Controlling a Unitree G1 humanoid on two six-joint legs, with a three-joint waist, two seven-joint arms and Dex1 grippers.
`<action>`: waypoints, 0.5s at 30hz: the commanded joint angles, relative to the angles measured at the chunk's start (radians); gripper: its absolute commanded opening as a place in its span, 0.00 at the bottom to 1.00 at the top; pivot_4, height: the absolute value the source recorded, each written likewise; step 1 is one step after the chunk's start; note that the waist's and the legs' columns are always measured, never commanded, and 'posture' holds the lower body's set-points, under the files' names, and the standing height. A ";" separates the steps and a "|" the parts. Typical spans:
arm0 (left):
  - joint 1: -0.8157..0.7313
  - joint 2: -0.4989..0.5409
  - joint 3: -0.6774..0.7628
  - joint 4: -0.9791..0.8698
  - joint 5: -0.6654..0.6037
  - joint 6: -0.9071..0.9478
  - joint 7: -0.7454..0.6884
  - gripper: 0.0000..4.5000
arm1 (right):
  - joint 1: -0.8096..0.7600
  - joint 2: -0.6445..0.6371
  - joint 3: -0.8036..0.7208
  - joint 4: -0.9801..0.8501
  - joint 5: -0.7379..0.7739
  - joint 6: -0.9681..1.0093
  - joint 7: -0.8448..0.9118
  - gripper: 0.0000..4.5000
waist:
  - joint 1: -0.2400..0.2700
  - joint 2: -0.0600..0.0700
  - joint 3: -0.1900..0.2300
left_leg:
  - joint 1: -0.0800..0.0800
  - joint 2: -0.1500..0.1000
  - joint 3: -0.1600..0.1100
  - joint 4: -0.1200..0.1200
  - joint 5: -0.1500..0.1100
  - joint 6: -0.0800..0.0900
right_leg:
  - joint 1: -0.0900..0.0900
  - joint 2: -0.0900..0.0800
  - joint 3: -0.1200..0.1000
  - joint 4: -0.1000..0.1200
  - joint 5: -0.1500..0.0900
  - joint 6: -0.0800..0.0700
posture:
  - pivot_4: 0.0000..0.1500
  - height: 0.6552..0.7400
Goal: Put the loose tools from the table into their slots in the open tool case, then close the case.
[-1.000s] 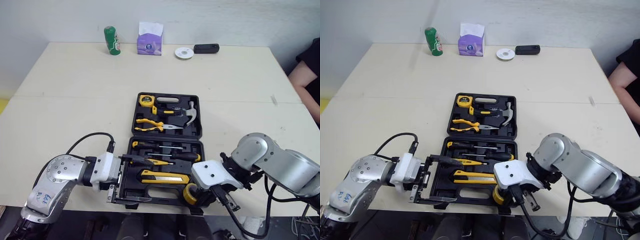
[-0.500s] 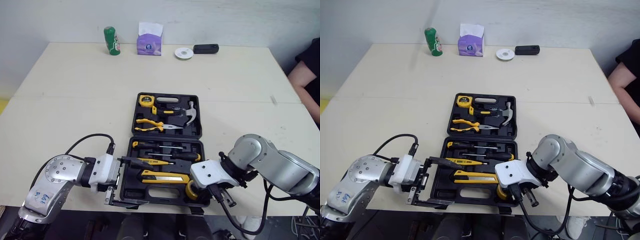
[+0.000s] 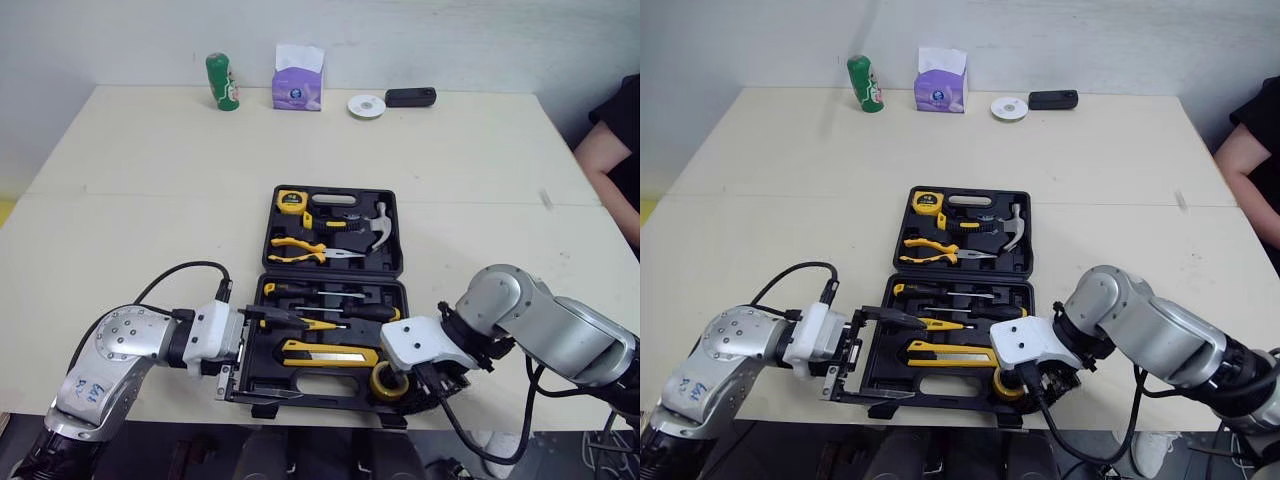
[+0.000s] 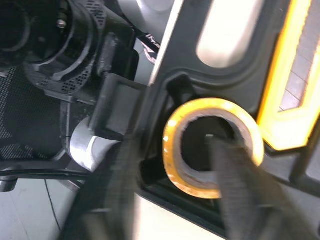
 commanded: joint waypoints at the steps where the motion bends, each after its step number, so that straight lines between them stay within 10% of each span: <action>1: 0.007 0.013 0.018 -0.013 -0.016 0.005 -0.002 1.00 | 0.008 -0.007 -0.060 -0.026 0.055 0.008 0.022 0.91 | 0.000 0.000 0.000 | 0.000 0.000 0.000 0.000 0.000 0.000 | 0.000 0.000 0.000 0.000 0.000 0.000 | 1.00 1.00; 15: 0.022 0.025 0.032 -0.013 -0.008 0.003 0.002 1.00 | 0.066 -0.094 -0.238 0.002 0.217 -0.021 0.096 0.91 | 0.001 0.000 0.000 | 0.000 0.000 0.000 0.000 0.000 0.001 | 0.000 0.000 0.000 0.000 0.000 0.000 | 1.00 1.00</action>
